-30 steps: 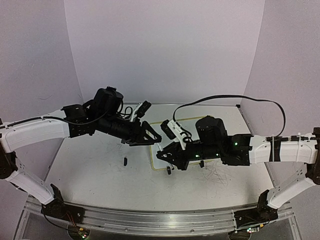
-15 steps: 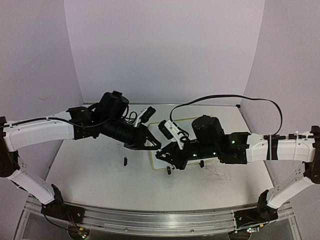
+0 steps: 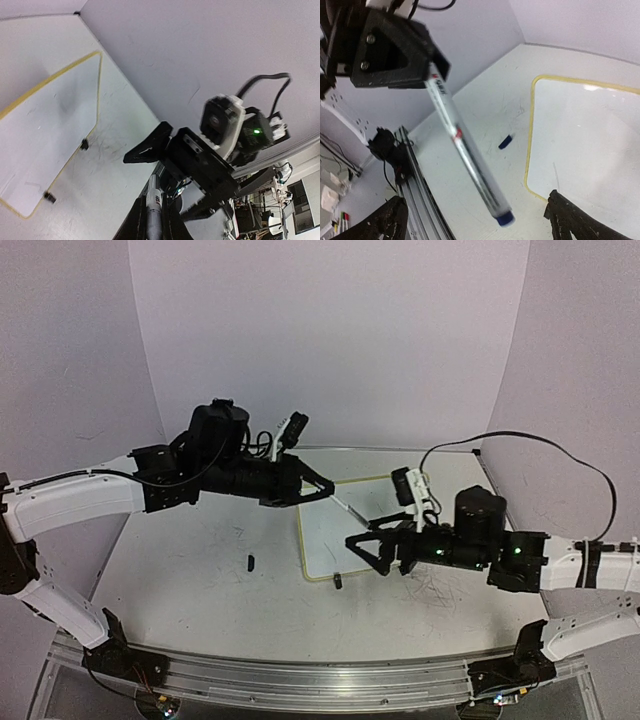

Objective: Write a sentence on the whiteboard
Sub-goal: Pass from the right arm to the left, then pass from the left arm to the right

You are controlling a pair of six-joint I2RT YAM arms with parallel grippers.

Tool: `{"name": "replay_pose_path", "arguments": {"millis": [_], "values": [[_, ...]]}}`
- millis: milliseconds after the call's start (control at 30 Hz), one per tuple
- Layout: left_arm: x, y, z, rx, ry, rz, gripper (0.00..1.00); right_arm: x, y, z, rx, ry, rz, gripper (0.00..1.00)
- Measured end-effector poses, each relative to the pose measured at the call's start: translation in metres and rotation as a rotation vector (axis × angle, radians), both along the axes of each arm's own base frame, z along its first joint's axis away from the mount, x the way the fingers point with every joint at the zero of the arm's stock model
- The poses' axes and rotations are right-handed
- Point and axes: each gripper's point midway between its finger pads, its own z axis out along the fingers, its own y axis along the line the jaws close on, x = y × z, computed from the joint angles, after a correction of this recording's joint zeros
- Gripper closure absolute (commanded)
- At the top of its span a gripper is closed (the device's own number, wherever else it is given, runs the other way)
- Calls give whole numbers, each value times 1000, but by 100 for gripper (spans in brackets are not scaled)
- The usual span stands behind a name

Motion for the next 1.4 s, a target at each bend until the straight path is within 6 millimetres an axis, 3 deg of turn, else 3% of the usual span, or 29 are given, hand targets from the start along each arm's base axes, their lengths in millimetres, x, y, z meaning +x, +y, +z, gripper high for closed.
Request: {"name": "replay_pose_path", "arguments": {"millis": [167, 333, 433, 567, 700, 833, 1400], "values": [[6, -12, 53, -202, -75, 0, 100, 23, -46, 41, 311, 74, -77, 6], [10, -22, 76, -323, -80, -7, 100, 11, -45, 77, 463, 98, 13, 9], [12, -29, 78, -365, -57, -20, 100, 8, -42, 101, 534, 101, 52, 21], [10, -33, 80, -401, -34, -36, 100, 12, -31, 130, 613, 106, 101, 29], [6, -35, 84, -428, -27, -47, 100, 12, -26, 136, 641, 122, 131, 37], [3, -35, 87, -448, -27, -56, 100, 13, -23, 137, 656, 137, 144, 60], [-1, -40, 88, -478, -20, -79, 100, 20, -13, 146, 688, 148, 171, 76]]}}
